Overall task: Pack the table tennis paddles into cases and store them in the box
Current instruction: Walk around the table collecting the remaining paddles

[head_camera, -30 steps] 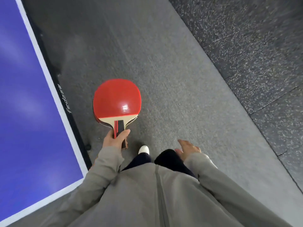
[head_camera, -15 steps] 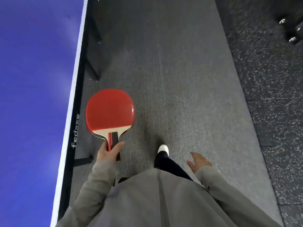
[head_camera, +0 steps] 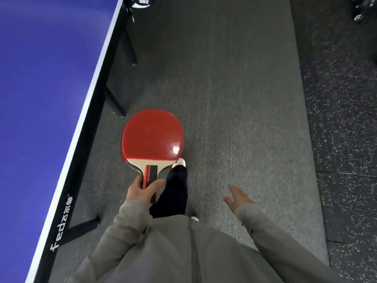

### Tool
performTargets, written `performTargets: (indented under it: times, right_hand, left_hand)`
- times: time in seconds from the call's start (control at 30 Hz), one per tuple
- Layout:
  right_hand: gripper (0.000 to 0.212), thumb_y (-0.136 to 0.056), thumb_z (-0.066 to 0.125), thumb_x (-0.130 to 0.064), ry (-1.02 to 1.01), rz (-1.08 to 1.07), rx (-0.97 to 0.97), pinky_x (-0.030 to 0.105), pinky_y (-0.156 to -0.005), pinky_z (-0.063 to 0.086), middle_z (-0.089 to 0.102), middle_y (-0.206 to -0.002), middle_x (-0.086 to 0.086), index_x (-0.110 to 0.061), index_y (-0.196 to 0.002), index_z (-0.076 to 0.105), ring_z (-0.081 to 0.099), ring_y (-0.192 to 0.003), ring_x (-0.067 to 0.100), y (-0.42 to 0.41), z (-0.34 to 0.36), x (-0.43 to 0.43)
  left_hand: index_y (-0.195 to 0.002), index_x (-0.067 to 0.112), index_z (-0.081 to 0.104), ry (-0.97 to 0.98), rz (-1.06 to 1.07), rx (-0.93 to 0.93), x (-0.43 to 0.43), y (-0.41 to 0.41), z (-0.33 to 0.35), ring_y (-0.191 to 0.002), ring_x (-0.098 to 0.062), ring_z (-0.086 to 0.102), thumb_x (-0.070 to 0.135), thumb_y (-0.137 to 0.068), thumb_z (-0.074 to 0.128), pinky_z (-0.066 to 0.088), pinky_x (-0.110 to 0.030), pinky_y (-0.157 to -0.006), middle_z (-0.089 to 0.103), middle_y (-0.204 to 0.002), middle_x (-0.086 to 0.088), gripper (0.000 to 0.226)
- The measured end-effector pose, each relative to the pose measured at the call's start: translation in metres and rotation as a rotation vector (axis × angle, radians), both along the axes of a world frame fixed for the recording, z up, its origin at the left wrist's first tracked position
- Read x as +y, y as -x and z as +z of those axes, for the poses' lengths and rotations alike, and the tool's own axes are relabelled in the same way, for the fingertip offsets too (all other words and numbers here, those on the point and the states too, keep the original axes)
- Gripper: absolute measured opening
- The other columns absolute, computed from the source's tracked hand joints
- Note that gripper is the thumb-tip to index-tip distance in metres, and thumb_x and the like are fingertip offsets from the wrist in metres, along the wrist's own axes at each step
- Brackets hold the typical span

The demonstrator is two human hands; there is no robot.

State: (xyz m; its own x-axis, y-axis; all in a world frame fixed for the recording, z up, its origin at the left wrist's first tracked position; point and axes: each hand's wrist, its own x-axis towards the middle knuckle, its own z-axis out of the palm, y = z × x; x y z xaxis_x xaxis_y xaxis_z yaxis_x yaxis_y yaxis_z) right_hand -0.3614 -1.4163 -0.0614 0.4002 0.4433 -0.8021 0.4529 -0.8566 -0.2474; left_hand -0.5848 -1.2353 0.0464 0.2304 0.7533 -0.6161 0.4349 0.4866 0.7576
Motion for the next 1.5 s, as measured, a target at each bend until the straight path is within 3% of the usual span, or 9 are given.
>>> performTargets:
  times: [0.1,0.23,0.37,0.7,0.8,1.0,1.17,1.37,1.5]
  right_hand:
    - [0.061,-0.098,0.037,-0.044,0.030,0.114,-0.057,0.040,-0.118,0.017,0.015,-0.159,0.001,-0.024,-0.151,0.014,0.017,-0.145,0.020,-0.033,-0.007,0.058]
    - [0.062,-0.099,0.035,-0.045,0.089,0.228,-0.084,0.041,-0.119,0.013,0.008,-0.160,0.001,-0.025,-0.151,0.008,0.010,-0.147,0.017,-0.077,-0.001,0.135]
    - [0.058,-0.099,0.033,-0.044,0.046,0.279,-0.160,0.046,-0.116,0.011,0.010,-0.159,0.001,-0.027,-0.150,0.011,0.012,-0.146,0.019,-0.124,0.009,0.204]
    - [0.059,-0.097,0.032,-0.049,0.079,0.205,-0.179,0.044,-0.115,0.018,0.014,-0.158,-0.001,-0.029,-0.150,0.013,0.014,-0.145,0.018,-0.284,0.007,0.294]
    - [0.058,-0.097,0.033,-0.050,0.092,0.233,-0.202,0.041,-0.115,0.019,0.017,-0.158,-0.002,-0.030,-0.149,0.016,0.015,-0.145,0.019,-0.348,0.005,0.316]
    - [0.057,-0.098,0.033,-0.049,0.114,0.260,-0.224,0.041,-0.114,0.020,0.022,-0.156,0.001,-0.026,-0.149,0.018,0.019,-0.144,0.020,-0.460,0.019,0.370]
    - [0.057,-0.099,0.033,-0.045,0.107,0.338,-0.210,0.041,-0.116,0.020,0.014,-0.159,0.002,-0.025,-0.150,0.017,0.016,-0.145,0.022,-0.510,0.026,0.436]
    - [0.058,-0.099,0.032,-0.046,0.099,0.447,-0.191,0.040,-0.118,0.018,0.014,-0.159,0.000,-0.025,-0.150,0.014,0.015,-0.146,0.021,-0.550,0.014,0.543]
    - [0.060,-0.099,0.033,-0.046,0.144,0.513,-0.176,0.043,-0.117,0.020,0.011,-0.159,0.002,-0.024,-0.151,0.012,0.014,-0.146,0.022,-0.577,0.010,0.631]
  left_hand:
    - [-0.072,0.018,0.051,-0.027,-0.042,0.039,0.060,-0.031,-0.001,-0.059,-0.014,0.045,0.035,-0.058,0.064,0.038,-0.024,-0.056,0.047,-0.064,0.000,0.026]
    - [-0.069,0.016,0.048,-0.051,-0.082,0.019,0.137,-0.079,0.003,-0.055,-0.016,0.043,0.034,-0.057,0.064,0.040,-0.025,-0.052,0.044,-0.061,-0.001,0.027]
    - [-0.067,0.017,0.046,-0.056,-0.120,-0.033,0.197,-0.140,0.012,-0.053,-0.014,0.041,0.031,-0.058,0.066,0.040,-0.015,-0.043,0.042,-0.059,0.001,0.026]
    - [-0.075,0.020,0.054,-0.013,-0.107,-0.042,0.286,-0.294,0.006,-0.062,-0.009,0.048,0.033,-0.058,0.064,0.040,-0.015,-0.057,0.051,-0.068,0.002,0.025]
    - [-0.068,0.016,0.049,-0.037,-0.043,-0.040,0.308,-0.351,0.006,-0.056,-0.010,0.041,0.031,-0.055,0.064,0.035,-0.006,-0.046,0.044,-0.061,0.002,0.024]
    - [-0.074,0.014,0.052,-0.059,0.019,-0.009,0.355,-0.442,0.009,-0.048,-0.005,0.048,0.011,-0.081,0.070,0.035,-0.005,-0.040,0.046,-0.061,0.000,0.020]
    - [-0.067,0.015,0.047,-0.081,0.096,0.017,0.403,-0.483,0.009,-0.038,0.001,0.048,0.008,-0.081,0.069,0.034,-0.006,-0.036,0.043,-0.057,0.000,0.027]
    - [-0.065,0.012,0.044,-0.025,0.157,0.036,0.496,-0.516,-0.001,-0.054,-0.018,0.039,0.039,-0.050,0.069,0.038,-0.029,-0.056,0.040,-0.056,-0.001,0.040]
    - [-0.066,0.013,0.047,-0.006,0.195,-0.020,0.577,-0.546,-0.003,-0.054,-0.018,0.039,0.036,-0.053,0.067,0.037,-0.029,-0.056,0.041,-0.056,-0.002,0.033]
